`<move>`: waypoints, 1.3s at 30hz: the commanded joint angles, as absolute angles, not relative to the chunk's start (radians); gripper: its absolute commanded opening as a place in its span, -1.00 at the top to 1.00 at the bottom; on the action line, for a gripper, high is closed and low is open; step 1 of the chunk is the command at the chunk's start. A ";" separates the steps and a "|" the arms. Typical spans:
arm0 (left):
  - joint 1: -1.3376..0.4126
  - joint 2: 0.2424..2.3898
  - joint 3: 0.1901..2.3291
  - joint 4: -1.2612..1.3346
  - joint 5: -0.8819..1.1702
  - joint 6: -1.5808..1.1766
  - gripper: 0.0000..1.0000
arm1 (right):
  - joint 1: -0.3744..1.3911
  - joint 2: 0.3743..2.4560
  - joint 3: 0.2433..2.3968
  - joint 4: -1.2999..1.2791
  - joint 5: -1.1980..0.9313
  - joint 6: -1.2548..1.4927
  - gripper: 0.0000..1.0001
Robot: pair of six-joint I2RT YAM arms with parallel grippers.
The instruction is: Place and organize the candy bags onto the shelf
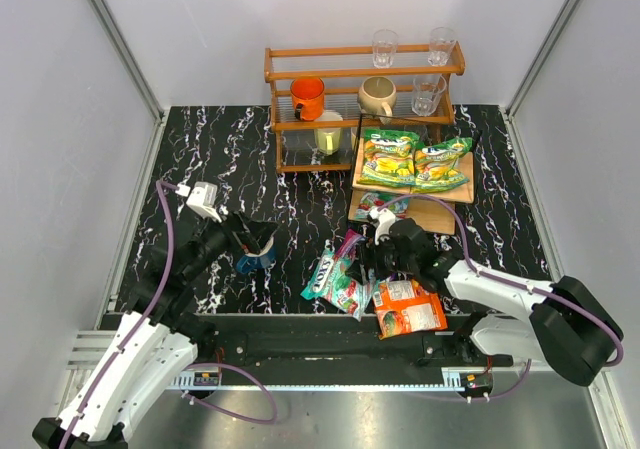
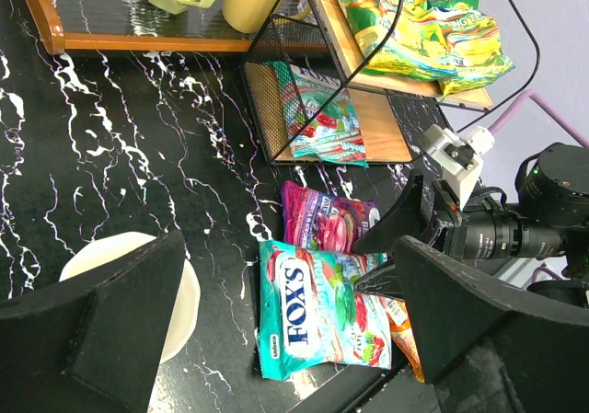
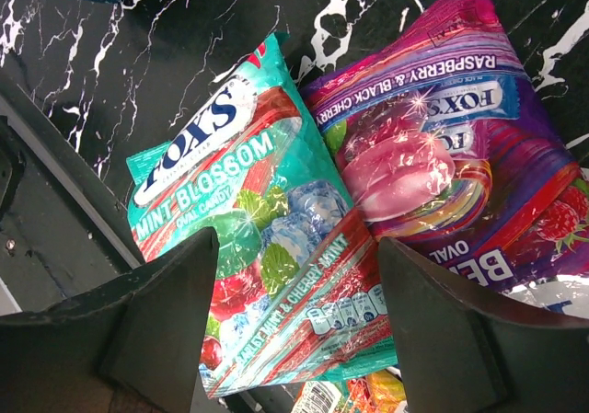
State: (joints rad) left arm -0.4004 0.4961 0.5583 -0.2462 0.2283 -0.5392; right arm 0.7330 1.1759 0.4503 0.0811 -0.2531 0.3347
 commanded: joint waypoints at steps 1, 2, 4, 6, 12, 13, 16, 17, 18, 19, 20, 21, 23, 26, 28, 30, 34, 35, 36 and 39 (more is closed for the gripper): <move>-0.403 0.505 0.565 -0.198 0.242 -0.535 -0.97 | 0.724 1.183 0.436 0.155 -0.227 0.374 -0.57; -0.402 0.506 0.565 -0.199 0.244 -0.535 -0.98 | 0.726 1.184 0.434 0.156 -0.216 0.380 -0.58; -0.402 0.508 0.566 -0.199 0.244 -0.535 -0.98 | 0.726 1.181 0.434 0.147 -0.186 0.391 -0.58; -0.402 0.508 0.568 -0.196 0.242 -0.535 -0.98 | 0.724 1.178 0.439 0.138 -0.184 0.397 -0.57; -0.402 0.508 0.563 -0.193 0.247 -0.540 -0.98 | 0.724 1.146 0.398 0.129 -0.221 0.469 -0.50; -0.402 0.506 0.561 -0.195 0.250 -0.541 -0.98 | 0.726 1.126 0.382 0.135 -0.232 0.489 -0.49; -0.402 0.500 0.561 -0.195 0.249 -0.541 -0.98 | 0.726 1.066 0.313 0.167 -0.275 0.566 -0.44; -0.403 0.499 0.558 -0.195 0.249 -0.543 -0.98 | 0.726 1.045 0.280 0.166 -0.278 0.593 -0.42; -0.402 0.497 0.557 -0.195 0.247 -0.543 -0.98 | 0.727 0.993 0.264 0.161 -0.287 0.609 -0.41; -0.402 0.497 0.555 -0.195 0.247 -0.545 -0.98 | 0.727 0.962 0.250 0.160 -0.291 0.624 -0.40; -0.402 0.499 0.555 -0.195 0.248 -0.545 -0.98 | 0.727 0.933 0.229 0.156 -0.298 0.650 -0.39; -0.402 0.499 0.554 -0.193 0.250 -0.548 -0.98 | 0.729 0.875 0.224 0.134 -0.307 0.656 -0.39; -0.402 0.499 0.552 -0.183 0.252 -0.552 -0.98 | 0.729 0.822 0.221 0.098 -0.313 0.664 -0.38; -0.402 0.503 0.543 -0.173 0.258 -0.561 -0.98 | 0.739 0.772 0.235 0.054 -0.319 0.663 -0.35; -0.402 0.500 0.540 -0.164 0.261 -0.566 -0.98 | 0.756 0.787 0.244 0.046 -0.318 0.660 -0.31; -0.402 0.502 0.538 -0.161 0.261 -0.569 -0.98 | 0.779 0.816 0.259 0.049 -0.301 0.652 -0.29; -0.402 0.497 0.532 -0.163 0.261 -0.568 -0.98 | 0.926 0.949 0.304 0.066 -0.213 0.649 -0.12; -0.403 0.495 0.532 -0.166 0.261 -0.568 -0.98 | 0.949 0.971 0.319 0.084 -0.187 0.655 -0.07; -0.402 0.494 0.534 -0.167 0.261 -0.566 -0.98 | 0.969 1.015 0.325 0.093 -0.178 0.660 -0.03; -0.402 0.492 0.535 -0.175 0.255 -0.560 -0.98 | 1.046 1.061 0.351 0.104 -0.120 0.663 0.01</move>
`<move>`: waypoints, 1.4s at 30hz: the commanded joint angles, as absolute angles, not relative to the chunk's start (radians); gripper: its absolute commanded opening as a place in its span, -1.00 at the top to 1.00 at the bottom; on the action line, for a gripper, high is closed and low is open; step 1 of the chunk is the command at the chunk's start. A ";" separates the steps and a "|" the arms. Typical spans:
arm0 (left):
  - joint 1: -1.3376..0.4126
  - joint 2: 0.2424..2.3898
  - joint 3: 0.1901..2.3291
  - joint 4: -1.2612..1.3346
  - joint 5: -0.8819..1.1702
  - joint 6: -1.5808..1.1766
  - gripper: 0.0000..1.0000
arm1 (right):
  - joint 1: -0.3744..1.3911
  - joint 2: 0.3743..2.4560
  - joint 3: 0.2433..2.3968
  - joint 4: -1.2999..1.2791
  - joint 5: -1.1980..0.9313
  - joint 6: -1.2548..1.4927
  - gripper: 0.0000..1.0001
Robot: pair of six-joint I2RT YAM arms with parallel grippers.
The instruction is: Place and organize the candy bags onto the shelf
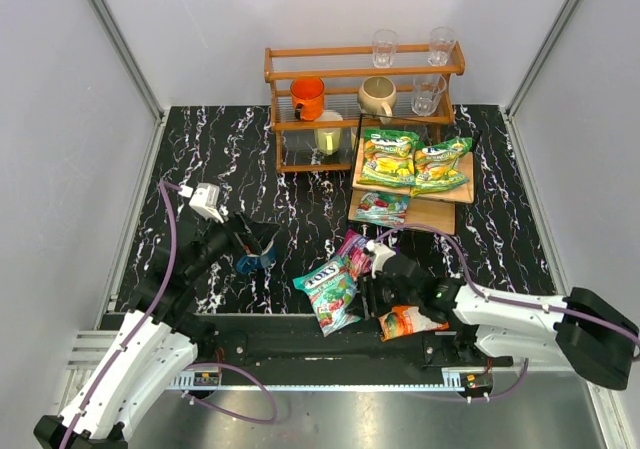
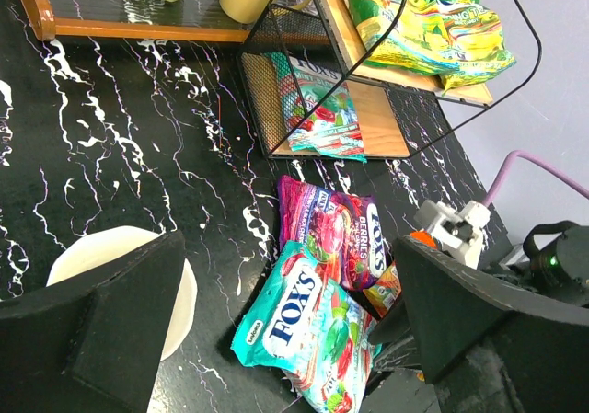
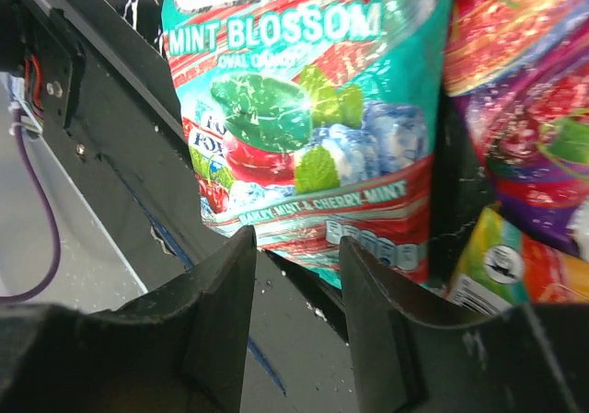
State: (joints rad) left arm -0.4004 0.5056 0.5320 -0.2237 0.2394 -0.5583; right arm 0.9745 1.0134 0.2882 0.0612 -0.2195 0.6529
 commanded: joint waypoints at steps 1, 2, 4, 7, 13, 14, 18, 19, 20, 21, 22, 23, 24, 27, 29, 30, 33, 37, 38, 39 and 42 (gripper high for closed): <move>-0.402 0.492 0.535 -0.176 0.255 -0.557 -0.98 | 1.058 1.063 0.357 0.103 -0.103 0.663 0.01; -0.402 0.492 0.537 -0.178 0.253 -0.558 -0.98 | 1.077 1.062 0.362 0.103 -0.072 0.652 0.00; -0.402 0.492 0.537 -0.181 0.253 -0.555 -0.98 | 1.081 1.036 0.362 0.089 -0.037 0.646 -0.04; -0.402 0.491 0.535 -0.183 0.253 -0.554 -0.98 | 1.080 0.977 0.373 0.008 0.086 0.621 -0.22; -0.402 0.494 0.529 -0.176 0.250 -0.555 -0.98 | 1.080 0.936 0.367 -0.089 0.282 0.666 -0.35; -0.403 0.494 0.531 -0.176 0.255 -0.557 -0.98 | 1.080 0.954 0.379 -0.101 0.307 0.682 -0.35; -0.402 0.491 0.531 -0.179 0.255 -0.555 -0.97 | 1.080 1.078 0.376 -0.040 0.281 0.696 -0.38; -0.402 0.488 0.534 -0.183 0.255 -0.554 -0.98 | 1.080 1.091 0.364 -0.008 0.259 0.692 -0.38; -0.402 0.488 0.534 -0.186 0.252 -0.551 -0.98 | 1.080 1.098 0.330 0.105 0.218 0.684 -0.38; -0.403 0.485 0.538 -0.193 0.249 -0.545 -0.98 | 1.080 1.107 0.313 0.150 0.198 0.683 -0.38; -0.402 0.485 0.540 -0.196 0.247 -0.543 -0.98 | 1.080 1.111 0.296 0.191 0.175 0.677 -0.38; -0.402 0.483 0.541 -0.199 0.244 -0.542 -0.98 | 1.080 1.111 0.269 0.265 0.131 0.661 -0.37; -0.403 0.482 0.541 -0.201 0.244 -0.541 -0.98 | 1.080 1.106 0.259 0.287 0.114 0.655 -0.36; -0.403 0.483 0.535 -0.193 0.247 -0.546 -0.98 | 1.080 1.097 0.249 0.318 0.048 0.631 -0.33; -0.402 0.483 0.529 -0.186 0.253 -0.551 -0.98 | 1.078 1.095 0.252 0.324 0.003 0.611 -0.29; -0.402 0.483 0.529 -0.181 0.255 -0.554 -0.98 | 1.078 1.097 0.253 0.322 -0.029 0.606 -0.26; -0.403 0.483 0.528 -0.181 0.256 -0.555 -0.98 | 1.080 1.095 0.255 0.333 -0.080 0.606 -0.17; -0.402 0.477 0.528 -0.184 0.252 -0.554 -0.98 | 1.081 1.071 0.229 0.357 -0.091 0.627 -0.07; -0.403 0.477 0.529 -0.186 0.252 -0.554 -0.98 | 1.081 1.060 0.224 0.354 -0.081 0.629 -0.03; -0.402 0.477 0.526 -0.186 0.252 -0.554 -0.97 | 1.081 1.057 0.219 0.351 -0.074 0.635 0.04; -0.402 0.480 0.526 -0.183 0.252 -0.552 -0.98 | 1.081 1.060 0.222 0.345 -0.054 0.635 0.43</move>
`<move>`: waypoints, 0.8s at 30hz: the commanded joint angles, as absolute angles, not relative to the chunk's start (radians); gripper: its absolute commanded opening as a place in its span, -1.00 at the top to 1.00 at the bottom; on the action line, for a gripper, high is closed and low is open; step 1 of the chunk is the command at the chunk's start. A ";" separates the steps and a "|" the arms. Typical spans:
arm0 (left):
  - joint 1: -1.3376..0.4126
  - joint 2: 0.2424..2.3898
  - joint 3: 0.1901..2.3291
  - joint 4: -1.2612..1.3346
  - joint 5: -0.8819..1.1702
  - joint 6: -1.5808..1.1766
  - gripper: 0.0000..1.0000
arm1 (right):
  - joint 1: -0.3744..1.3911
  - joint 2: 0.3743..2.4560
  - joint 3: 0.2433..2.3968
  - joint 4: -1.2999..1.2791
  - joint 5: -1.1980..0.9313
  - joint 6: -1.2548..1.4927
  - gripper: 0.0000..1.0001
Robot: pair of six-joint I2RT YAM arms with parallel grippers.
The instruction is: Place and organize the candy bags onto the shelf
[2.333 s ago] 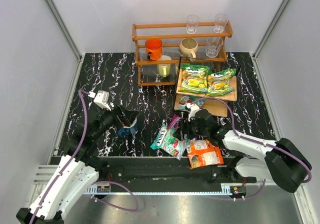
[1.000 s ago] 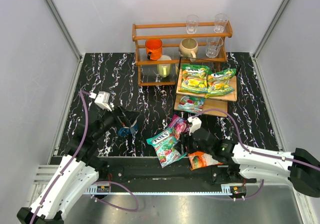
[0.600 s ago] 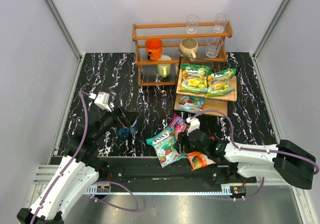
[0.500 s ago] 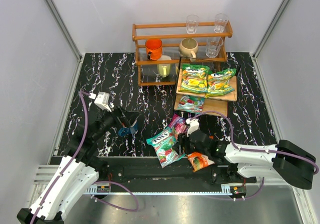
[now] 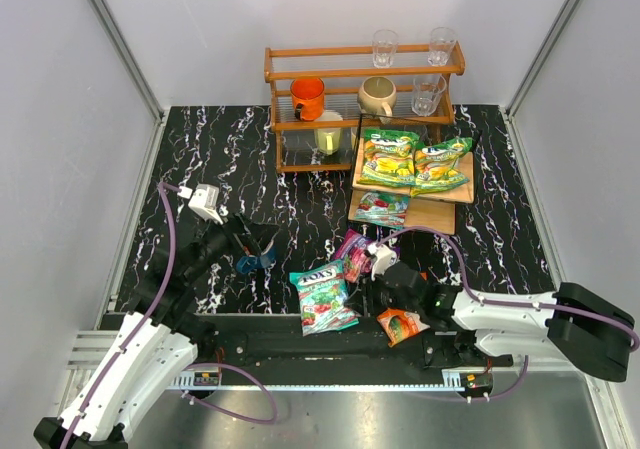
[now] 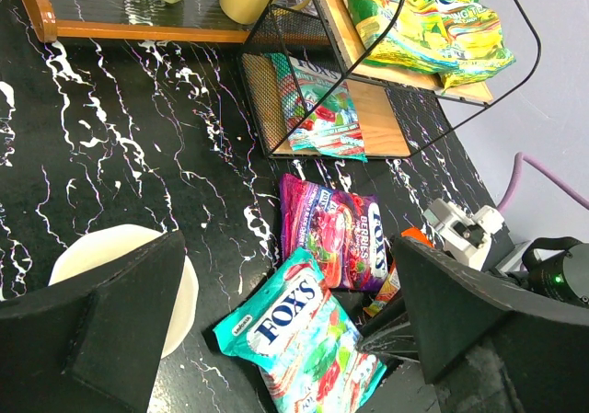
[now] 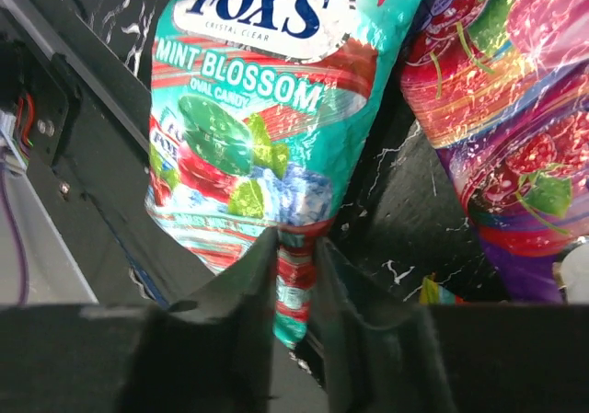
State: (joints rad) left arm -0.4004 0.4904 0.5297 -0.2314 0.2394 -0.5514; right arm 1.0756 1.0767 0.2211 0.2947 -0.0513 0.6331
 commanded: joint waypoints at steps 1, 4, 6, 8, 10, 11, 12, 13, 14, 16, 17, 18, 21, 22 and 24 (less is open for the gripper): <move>-0.402 0.482 0.526 -0.183 0.253 -0.552 -0.98 | 1.081 1.068 0.227 0.345 -0.052 0.634 0.66; -0.402 0.483 0.525 -0.178 0.253 -0.551 -0.98 | 1.081 1.110 0.253 0.341 -0.048 0.635 1.00; -0.402 0.483 0.523 -0.176 0.255 -0.554 -0.98 | 1.081 1.147 0.276 0.341 -0.049 0.634 1.00; -0.402 0.483 0.520 -0.175 0.255 -0.552 -0.98 | 1.081 1.175 0.287 0.341 -0.041 0.634 0.76; -0.402 0.482 0.520 -0.178 0.253 -0.551 -0.98 | 1.081 1.190 0.299 0.354 -0.040 0.637 0.25; -0.402 0.480 0.519 -0.181 0.252 -0.549 -0.98 | 1.081 1.207 0.301 0.359 -0.040 0.637 0.03; -0.402 0.479 0.518 -0.184 0.250 -0.548 -0.98 | 1.081 1.213 0.304 0.364 -0.038 0.637 -0.10; -0.402 0.479 0.520 -0.184 0.250 -0.546 -0.98 | 1.081 1.221 0.307 0.373 -0.037 0.637 -0.15; -0.402 0.477 0.519 -0.186 0.249 -0.545 -0.98 | 1.081 1.236 0.307 0.377 -0.037 0.638 -0.17; -0.402 0.479 0.518 -0.186 0.245 -0.545 -0.98 | 1.081 1.252 0.302 0.406 -0.041 0.646 -0.17; -0.402 0.479 0.518 -0.186 0.247 -0.545 -0.98 | 1.081 1.265 0.298 0.419 -0.046 0.650 -0.17; -0.402 0.480 0.518 -0.187 0.247 -0.545 -0.98 | 1.081 1.272 0.288 0.435 -0.052 0.658 -0.08; -0.402 0.483 0.512 -0.179 0.248 -0.545 -0.98 | 1.080 1.302 0.278 0.511 -0.087 0.675 0.83; -0.402 0.485 0.512 -0.178 0.249 -0.546 -0.98 | 1.081 1.311 0.281 0.508 -0.087 0.676 1.00; -0.402 0.485 0.512 -0.179 0.247 -0.545 -0.98 | 1.081 1.302 0.297 0.465 -0.077 0.664 1.00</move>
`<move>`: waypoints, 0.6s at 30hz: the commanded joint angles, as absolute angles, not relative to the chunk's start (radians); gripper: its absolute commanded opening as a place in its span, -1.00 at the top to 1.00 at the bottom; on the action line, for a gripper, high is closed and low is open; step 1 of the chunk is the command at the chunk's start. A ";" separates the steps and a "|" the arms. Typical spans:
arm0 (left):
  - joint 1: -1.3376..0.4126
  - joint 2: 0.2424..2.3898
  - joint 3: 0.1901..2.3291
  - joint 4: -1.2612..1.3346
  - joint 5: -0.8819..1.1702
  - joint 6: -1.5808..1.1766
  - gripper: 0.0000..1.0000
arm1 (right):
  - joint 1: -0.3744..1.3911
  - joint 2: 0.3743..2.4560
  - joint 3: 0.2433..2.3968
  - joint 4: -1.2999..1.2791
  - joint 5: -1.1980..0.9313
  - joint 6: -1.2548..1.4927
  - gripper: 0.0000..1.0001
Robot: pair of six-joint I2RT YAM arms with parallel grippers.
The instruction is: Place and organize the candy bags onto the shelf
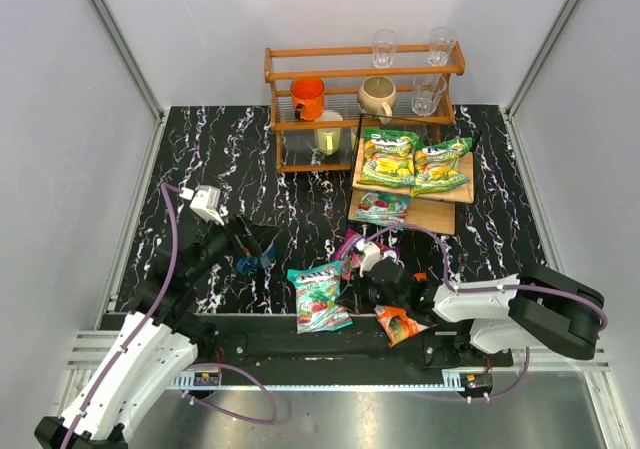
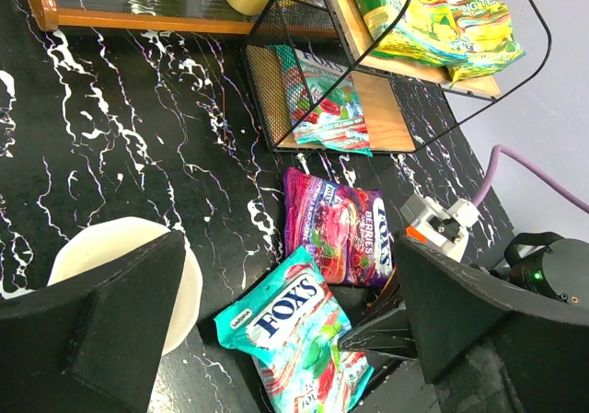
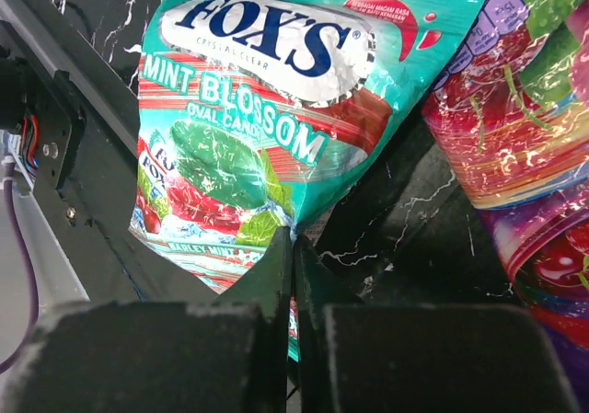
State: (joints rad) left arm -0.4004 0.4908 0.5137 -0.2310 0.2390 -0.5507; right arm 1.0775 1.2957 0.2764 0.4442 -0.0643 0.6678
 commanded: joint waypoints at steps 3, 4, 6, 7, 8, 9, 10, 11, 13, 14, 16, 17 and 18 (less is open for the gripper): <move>-0.402 0.485 0.515 -0.179 0.247 -0.542 -0.98 | 1.081 1.211 0.337 0.309 0.018 0.646 1.00; -0.402 0.485 0.517 -0.183 0.247 -0.540 -0.98 | 1.081 1.134 0.348 0.260 0.052 0.640 1.00; -0.402 0.485 0.517 -0.184 0.247 -0.540 -0.98 | 1.081 1.048 0.385 0.095 0.189 0.637 1.00; -0.402 0.485 0.515 -0.181 0.247 -0.538 -0.98 | 1.081 0.961 0.399 0.036 0.239 0.637 1.00; -0.402 0.485 0.515 -0.183 0.245 -0.540 -0.98 | 1.083 0.916 0.411 -0.028 0.289 0.634 1.00; -0.402 0.485 0.512 -0.181 0.247 -0.540 -0.98 | 1.081 0.875 0.432 -0.126 0.389 0.630 1.00; -0.402 0.485 0.511 -0.178 0.247 -0.540 -0.98 | 1.080 0.801 0.442 -0.167 0.431 0.627 1.00; -0.402 0.485 0.509 -0.176 0.247 -0.540 -0.98 | 1.080 0.769 0.448 -0.202 0.467 0.618 1.00; -0.402 0.485 0.508 -0.170 0.250 -0.541 -0.98 | 1.080 0.697 0.475 -0.294 0.561 0.606 1.00; -0.403 0.486 0.508 -0.170 0.250 -0.541 -0.98 | 1.078 0.686 0.495 -0.319 0.584 0.601 1.00; -0.402 0.489 0.505 -0.167 0.250 -0.541 -0.98 | 1.077 0.676 0.512 -0.386 0.646 0.603 1.00; -0.402 0.492 0.505 -0.164 0.252 -0.543 -0.98 | 1.075 0.683 0.524 -0.400 0.656 0.600 1.00; -0.402 0.492 0.505 -0.164 0.253 -0.543 -0.98 | 1.072 0.692 0.528 -0.420 0.670 0.609 1.00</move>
State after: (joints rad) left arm -0.4004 0.4908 0.5133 -0.2298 0.2390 -0.5503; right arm 1.0786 0.6823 0.4706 -0.2752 0.4915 0.6220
